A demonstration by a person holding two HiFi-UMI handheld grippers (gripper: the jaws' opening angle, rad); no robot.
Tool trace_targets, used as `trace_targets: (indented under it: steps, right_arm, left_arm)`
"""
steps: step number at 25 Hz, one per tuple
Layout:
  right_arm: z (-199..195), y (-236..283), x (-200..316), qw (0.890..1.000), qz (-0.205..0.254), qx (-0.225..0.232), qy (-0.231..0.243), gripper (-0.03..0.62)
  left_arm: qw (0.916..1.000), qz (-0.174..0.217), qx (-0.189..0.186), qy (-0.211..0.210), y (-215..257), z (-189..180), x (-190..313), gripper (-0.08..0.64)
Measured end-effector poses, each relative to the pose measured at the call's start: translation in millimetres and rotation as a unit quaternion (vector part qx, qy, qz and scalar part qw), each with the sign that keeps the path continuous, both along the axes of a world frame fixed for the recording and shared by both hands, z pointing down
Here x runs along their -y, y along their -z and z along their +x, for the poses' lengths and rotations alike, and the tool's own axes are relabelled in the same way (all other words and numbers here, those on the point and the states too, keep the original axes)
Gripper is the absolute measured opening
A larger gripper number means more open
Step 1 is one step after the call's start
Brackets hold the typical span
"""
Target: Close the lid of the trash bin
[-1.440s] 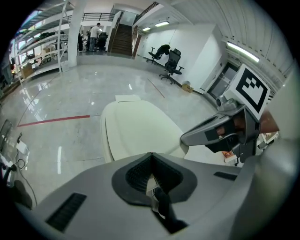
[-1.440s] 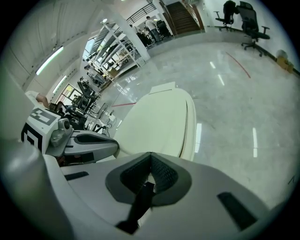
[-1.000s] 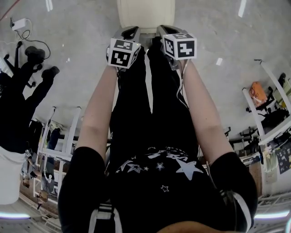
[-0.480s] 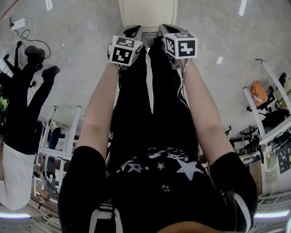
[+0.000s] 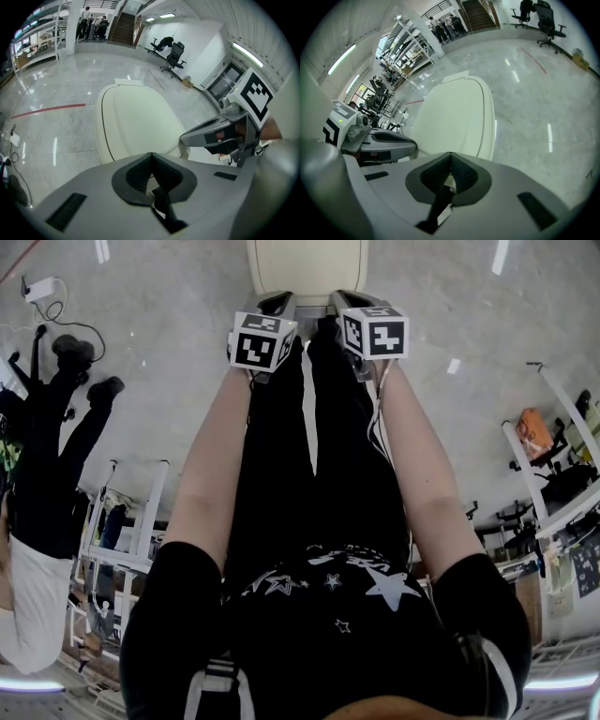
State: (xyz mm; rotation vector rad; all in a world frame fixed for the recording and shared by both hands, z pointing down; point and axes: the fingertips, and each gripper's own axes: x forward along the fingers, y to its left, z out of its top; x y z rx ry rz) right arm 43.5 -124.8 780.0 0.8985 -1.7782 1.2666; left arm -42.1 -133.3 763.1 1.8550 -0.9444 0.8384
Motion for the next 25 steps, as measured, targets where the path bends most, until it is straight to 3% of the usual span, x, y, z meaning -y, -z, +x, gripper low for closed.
trace_targets:
  steps: [5,13,18,25]
  right_arm:
    - [-0.3,16.3,2.5,1.000,0.004,-0.009,0.018,0.006]
    - [9.2,65.9,27.5,0.999,0.043,0.003,0.016,0.006]
    - [24.4,108.8,40.6,0.997,0.074,0.020,0.008,0.006]
    - [44.5,195.9,50.7,0.991,0.123,0.052,-0.014,0.006]
  left_arm:
    - [0.9998,0.007,0.012,-0.012,10.3,-0.6,1.6,0.011]
    - [0.9986,0.051,0.010,-0.008,61.1,5.4,23.2,0.011]
    - [0.9940,0.109,0.002,0.002,120.0,20.5,36.3,0.011]
    - [0.9831,0.173,-0.010,0.059,219.7,30.1,47.6,0.011]
